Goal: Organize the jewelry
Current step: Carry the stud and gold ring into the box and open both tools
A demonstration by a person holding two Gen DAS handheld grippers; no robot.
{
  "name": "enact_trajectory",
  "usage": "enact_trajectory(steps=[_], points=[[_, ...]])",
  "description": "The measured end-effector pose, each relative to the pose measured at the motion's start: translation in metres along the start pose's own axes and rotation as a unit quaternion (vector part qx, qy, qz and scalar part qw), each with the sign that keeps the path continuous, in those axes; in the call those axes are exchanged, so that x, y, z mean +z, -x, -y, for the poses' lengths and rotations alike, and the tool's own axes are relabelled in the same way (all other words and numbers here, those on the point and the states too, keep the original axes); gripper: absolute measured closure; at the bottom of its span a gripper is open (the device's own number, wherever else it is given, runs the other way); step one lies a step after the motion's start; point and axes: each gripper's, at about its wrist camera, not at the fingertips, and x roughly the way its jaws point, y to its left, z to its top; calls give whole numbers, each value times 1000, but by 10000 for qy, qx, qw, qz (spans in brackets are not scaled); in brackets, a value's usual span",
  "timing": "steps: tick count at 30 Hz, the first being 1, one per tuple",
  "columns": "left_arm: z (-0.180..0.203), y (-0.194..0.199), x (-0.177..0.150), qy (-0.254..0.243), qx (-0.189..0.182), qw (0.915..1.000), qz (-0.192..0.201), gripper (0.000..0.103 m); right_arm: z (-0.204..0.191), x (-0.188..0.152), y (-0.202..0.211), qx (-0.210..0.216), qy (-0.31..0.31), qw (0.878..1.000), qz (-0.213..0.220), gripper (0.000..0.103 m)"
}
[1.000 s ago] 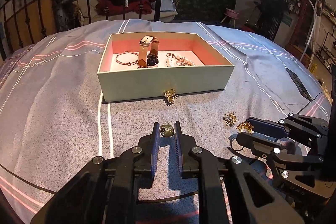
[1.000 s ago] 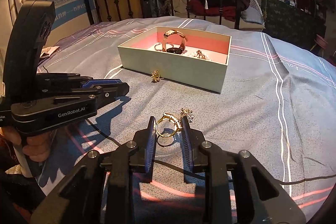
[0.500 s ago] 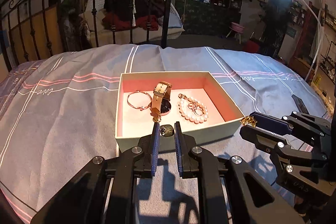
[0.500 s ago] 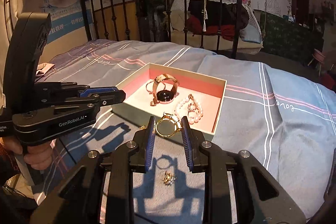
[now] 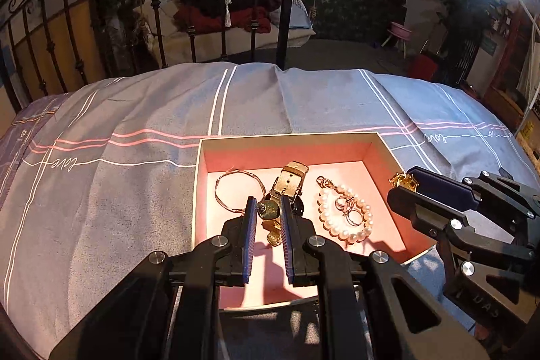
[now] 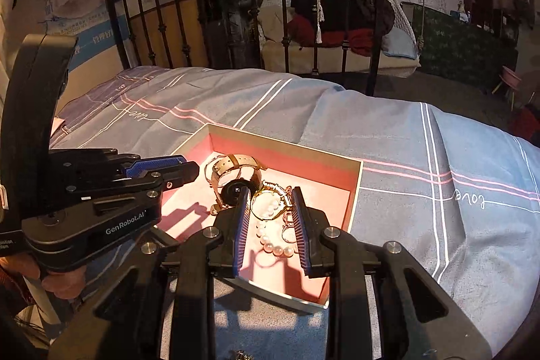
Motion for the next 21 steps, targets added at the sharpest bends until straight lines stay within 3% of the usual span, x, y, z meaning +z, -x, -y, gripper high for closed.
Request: enact_trajectory(steps=[19,21], points=[[-3,-32,-6,74,222,9989,-402,89,-10,-11,-41,-17,210,9980,-604,77],[-4,-30,-5,97,228,9990,-366,82,-11,-11,-40,-30,203,9980,-592,76]])
